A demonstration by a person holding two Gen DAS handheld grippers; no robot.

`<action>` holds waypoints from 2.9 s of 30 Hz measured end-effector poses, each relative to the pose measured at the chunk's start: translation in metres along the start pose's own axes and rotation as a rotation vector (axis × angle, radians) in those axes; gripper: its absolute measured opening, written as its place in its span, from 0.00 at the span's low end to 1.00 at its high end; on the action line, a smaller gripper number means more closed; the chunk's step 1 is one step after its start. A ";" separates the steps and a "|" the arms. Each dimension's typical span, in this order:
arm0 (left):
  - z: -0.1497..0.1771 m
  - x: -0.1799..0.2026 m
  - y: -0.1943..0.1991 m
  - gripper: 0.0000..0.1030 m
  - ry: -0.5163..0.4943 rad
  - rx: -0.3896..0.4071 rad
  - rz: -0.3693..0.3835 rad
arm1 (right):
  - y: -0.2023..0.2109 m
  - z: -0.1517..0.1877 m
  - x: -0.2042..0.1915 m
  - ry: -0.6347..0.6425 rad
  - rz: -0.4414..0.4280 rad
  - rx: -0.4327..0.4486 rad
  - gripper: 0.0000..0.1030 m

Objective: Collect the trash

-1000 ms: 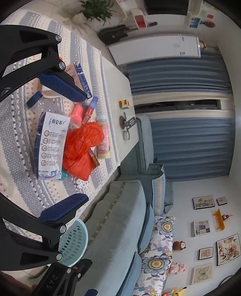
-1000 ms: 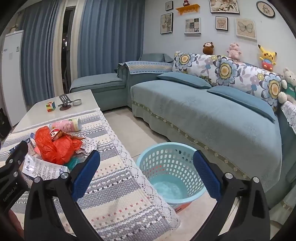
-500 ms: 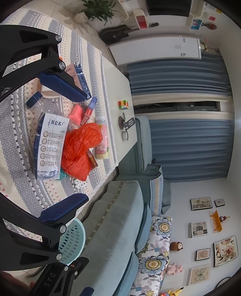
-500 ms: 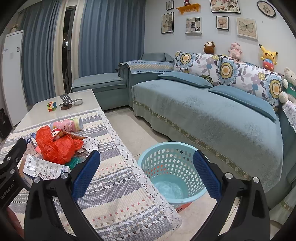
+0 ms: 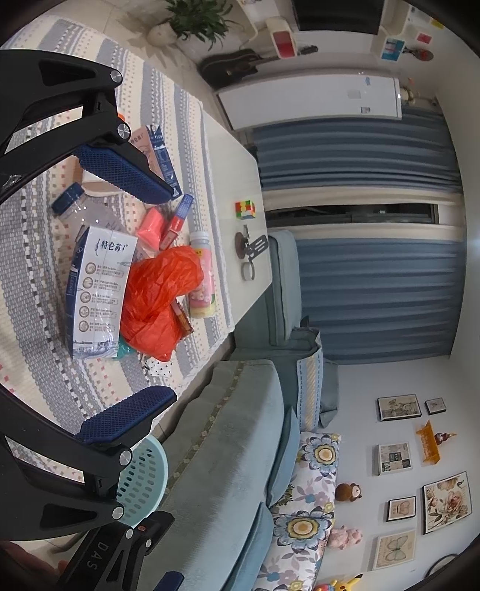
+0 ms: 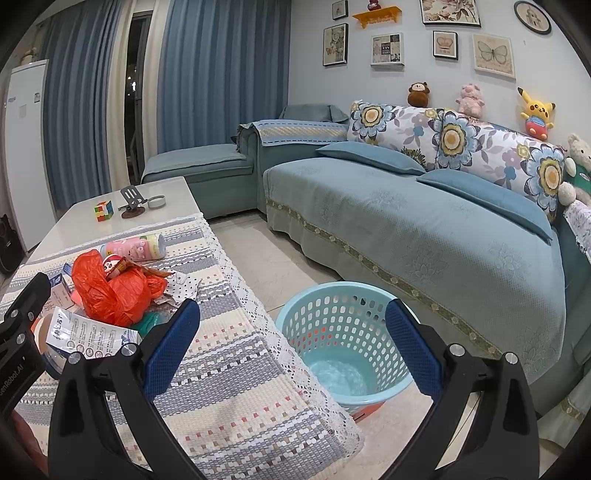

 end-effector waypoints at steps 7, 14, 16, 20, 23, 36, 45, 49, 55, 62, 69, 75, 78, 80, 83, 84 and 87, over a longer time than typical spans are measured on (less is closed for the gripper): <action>-0.001 -0.002 -0.002 0.93 0.003 0.000 0.003 | 0.000 0.001 -0.001 0.001 -0.002 -0.001 0.93; -0.004 -0.002 -0.004 0.93 0.006 -0.002 0.003 | 0.000 0.002 0.000 0.000 -0.002 -0.002 0.93; -0.001 -0.003 -0.001 0.93 0.006 0.002 0.002 | 0.000 0.002 0.001 0.001 -0.004 -0.001 0.93; -0.002 -0.003 -0.001 0.93 0.006 0.002 0.002 | 0.000 0.001 0.000 0.002 -0.003 -0.001 0.93; -0.002 -0.002 -0.002 0.93 0.006 0.001 0.003 | 0.000 0.001 0.000 0.001 -0.004 -0.002 0.93; -0.001 -0.002 -0.003 0.93 0.009 -0.006 0.012 | -0.002 0.002 -0.001 0.001 -0.008 -0.007 0.93; 0.000 -0.008 -0.004 0.93 0.015 -0.037 0.025 | -0.007 0.003 -0.009 -0.017 -0.061 -0.046 0.59; -0.008 -0.048 0.001 0.93 0.076 -0.066 0.029 | -0.004 -0.004 -0.024 0.027 -0.113 -0.040 0.34; 0.005 -0.135 -0.012 0.93 0.103 -0.134 -0.074 | -0.009 -0.016 -0.062 0.144 -0.250 -0.028 0.18; 0.038 -0.219 -0.074 0.87 0.234 -0.338 -0.036 | -0.044 -0.010 -0.117 0.286 -0.387 -0.109 0.23; 0.058 -0.231 -0.115 0.85 0.290 -0.435 0.063 | -0.086 0.004 -0.155 0.340 -0.493 -0.233 0.50; 0.069 -0.211 -0.113 0.60 0.287 -0.493 0.175 | -0.099 0.016 -0.174 0.388 -0.590 -0.343 0.51; 0.078 -0.195 -0.096 0.60 0.266 -0.506 0.204 | -0.092 0.023 -0.174 0.425 -0.618 -0.366 0.51; 0.082 -0.185 -0.085 0.60 0.259 -0.512 0.247 | -0.083 0.030 -0.173 0.464 -0.643 -0.382 0.51; 0.089 -0.164 -0.070 0.60 0.246 -0.543 0.335 | -0.068 0.039 -0.174 0.528 -0.692 -0.407 0.51; 0.091 -0.156 -0.065 0.60 0.223 -0.550 0.353 | -0.062 0.041 -0.175 0.551 -0.693 -0.401 0.51; 0.088 -0.149 -0.048 0.64 0.169 -0.518 0.340 | -0.055 0.038 -0.174 0.598 -0.652 -0.343 0.62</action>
Point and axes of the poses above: each gripper's, at about its wrist camera, not at the fingertips, and y roughly against the way its jaws point, x to its right, z to its underside, the point moved 4 cm from there along -y, roughly the way its jaws point, and after that the axes turned 12 degrees about -x, right-handed, at the moved point
